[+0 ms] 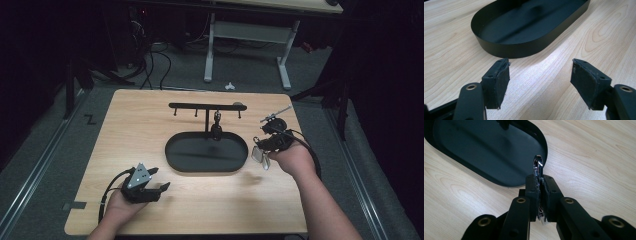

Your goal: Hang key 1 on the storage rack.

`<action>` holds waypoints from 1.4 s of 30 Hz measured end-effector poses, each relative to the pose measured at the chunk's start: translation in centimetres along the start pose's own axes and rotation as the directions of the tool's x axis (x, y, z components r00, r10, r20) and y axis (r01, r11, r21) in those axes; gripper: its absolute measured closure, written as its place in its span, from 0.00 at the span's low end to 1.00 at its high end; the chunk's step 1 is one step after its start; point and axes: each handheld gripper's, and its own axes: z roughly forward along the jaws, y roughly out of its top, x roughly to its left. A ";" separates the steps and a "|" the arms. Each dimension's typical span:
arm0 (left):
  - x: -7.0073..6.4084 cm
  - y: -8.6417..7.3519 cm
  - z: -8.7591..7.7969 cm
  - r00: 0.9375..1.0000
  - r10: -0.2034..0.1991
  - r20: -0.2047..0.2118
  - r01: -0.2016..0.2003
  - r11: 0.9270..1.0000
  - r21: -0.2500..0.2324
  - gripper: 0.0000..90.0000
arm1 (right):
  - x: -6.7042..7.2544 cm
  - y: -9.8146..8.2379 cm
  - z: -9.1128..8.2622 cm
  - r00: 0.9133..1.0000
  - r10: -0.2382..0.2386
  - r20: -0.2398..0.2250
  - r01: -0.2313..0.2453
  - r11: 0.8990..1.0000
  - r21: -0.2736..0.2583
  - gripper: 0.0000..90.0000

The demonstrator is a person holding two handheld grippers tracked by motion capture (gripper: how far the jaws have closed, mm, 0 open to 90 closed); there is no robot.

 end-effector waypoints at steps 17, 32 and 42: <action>0.3 -0.1 0.0 1.000 -0.012 -0.011 0.012 1.000 0.005 0.36 | 0.5 2.6 -1.1 0.999 -0.031 -0.026 0.031 0.999 -0.023 0.94; 0.3 -0.9 -0.8 0.999 -0.021 -0.024 0.022 1.000 0.023 0.36 | 0.7 4.9 -2.6 0.998 -0.060 -0.032 0.057 0.995 -0.079 0.94; 0.5 -1.5 -1.6 0.999 -0.031 -0.044 0.032 0.999 0.021 0.36 | 1.6 6.0 -2.4 0.995 -0.083 -0.045 0.079 0.993 -0.091 0.94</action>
